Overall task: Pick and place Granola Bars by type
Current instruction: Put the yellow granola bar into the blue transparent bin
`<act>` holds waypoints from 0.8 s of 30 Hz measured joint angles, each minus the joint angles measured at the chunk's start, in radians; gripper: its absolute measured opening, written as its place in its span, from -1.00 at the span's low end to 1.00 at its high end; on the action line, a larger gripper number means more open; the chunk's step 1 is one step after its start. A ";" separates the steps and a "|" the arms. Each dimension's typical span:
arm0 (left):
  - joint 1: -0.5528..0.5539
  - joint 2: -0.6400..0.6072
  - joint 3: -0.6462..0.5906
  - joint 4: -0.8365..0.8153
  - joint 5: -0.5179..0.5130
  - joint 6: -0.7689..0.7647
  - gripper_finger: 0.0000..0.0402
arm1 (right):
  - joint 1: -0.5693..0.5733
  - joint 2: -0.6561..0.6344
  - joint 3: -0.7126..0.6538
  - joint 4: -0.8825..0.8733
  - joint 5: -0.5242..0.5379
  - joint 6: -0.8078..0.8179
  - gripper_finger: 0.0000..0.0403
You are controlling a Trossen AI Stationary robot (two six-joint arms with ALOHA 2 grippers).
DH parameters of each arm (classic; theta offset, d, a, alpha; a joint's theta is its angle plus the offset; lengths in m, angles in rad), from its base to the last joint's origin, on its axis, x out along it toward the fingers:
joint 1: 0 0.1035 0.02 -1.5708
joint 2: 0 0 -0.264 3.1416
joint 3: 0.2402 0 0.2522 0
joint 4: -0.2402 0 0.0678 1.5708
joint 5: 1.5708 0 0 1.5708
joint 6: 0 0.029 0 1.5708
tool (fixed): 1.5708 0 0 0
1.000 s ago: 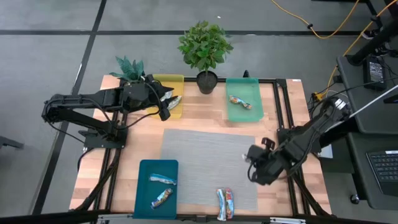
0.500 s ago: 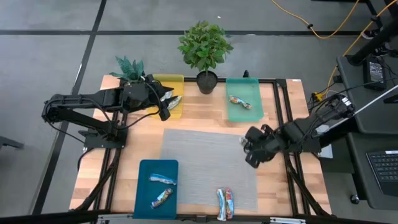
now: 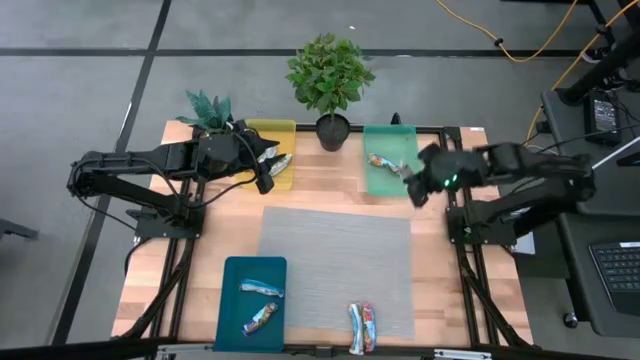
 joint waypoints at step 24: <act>0.000 0.000 0.000 0.000 -0.003 -0.026 -0.22 | -0.747 0.263 0.487 -0.229 -0.267 -0.741 -0.80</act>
